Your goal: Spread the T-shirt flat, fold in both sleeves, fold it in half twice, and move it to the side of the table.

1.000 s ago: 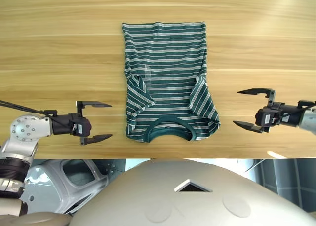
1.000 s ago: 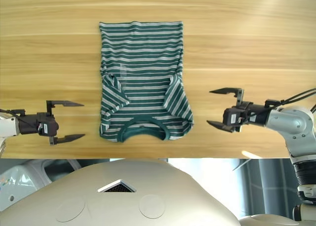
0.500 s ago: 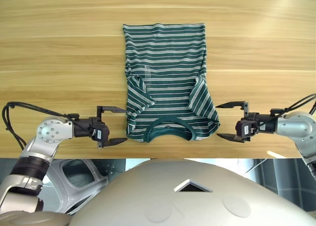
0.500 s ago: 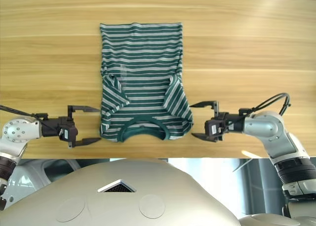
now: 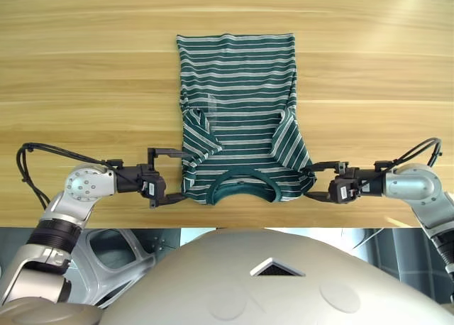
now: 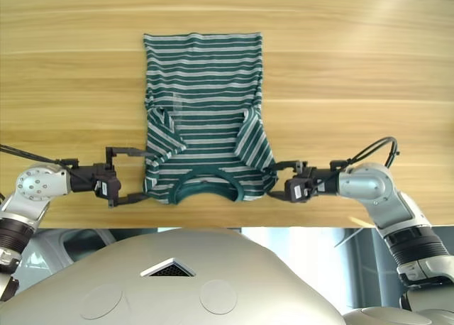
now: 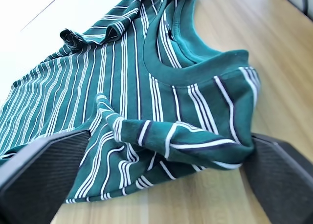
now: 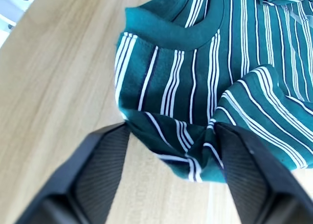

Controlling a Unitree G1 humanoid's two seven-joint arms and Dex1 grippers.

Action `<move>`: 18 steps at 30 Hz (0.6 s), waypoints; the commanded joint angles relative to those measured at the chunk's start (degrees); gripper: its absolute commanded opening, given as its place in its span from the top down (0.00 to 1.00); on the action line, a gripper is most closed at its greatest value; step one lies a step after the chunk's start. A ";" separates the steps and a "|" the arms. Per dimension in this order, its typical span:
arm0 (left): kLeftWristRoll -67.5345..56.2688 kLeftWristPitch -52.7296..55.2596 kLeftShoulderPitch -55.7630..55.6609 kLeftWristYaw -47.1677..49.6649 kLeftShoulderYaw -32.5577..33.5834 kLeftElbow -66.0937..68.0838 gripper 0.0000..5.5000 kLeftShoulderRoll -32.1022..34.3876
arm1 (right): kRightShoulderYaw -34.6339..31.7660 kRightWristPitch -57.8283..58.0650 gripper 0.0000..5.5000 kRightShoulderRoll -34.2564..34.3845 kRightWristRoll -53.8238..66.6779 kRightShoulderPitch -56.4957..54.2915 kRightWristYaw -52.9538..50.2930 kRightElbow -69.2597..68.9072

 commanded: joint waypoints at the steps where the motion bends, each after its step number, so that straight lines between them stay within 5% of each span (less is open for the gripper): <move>1: 1.13 0.67 -0.30 -0.05 -0.86 -0.13 0.02 0.30 | 0.39 1.49 0.57 0.22 -2.84 -0.67 -0.34 1.27; 5: 0.43 0.78 -0.16 -0.90 -1.44 -0.34 0.02 0.68 | 0.39 1.59 0.69 0.36 -2.99 -0.98 -0.53 1.44; 13: -1.68 0.54 -0.10 -2.43 -2.38 -0.50 0.27 1.23 | 0.24 1.64 0.97 0.55 -3.23 -1.43 -0.67 1.56; 18: -1.22 0.28 -0.76 -2.44 -2.27 0.80 0.42 0.67 | 0.31 1.43 1.00 0.72 -3.27 -1.67 -0.70 1.74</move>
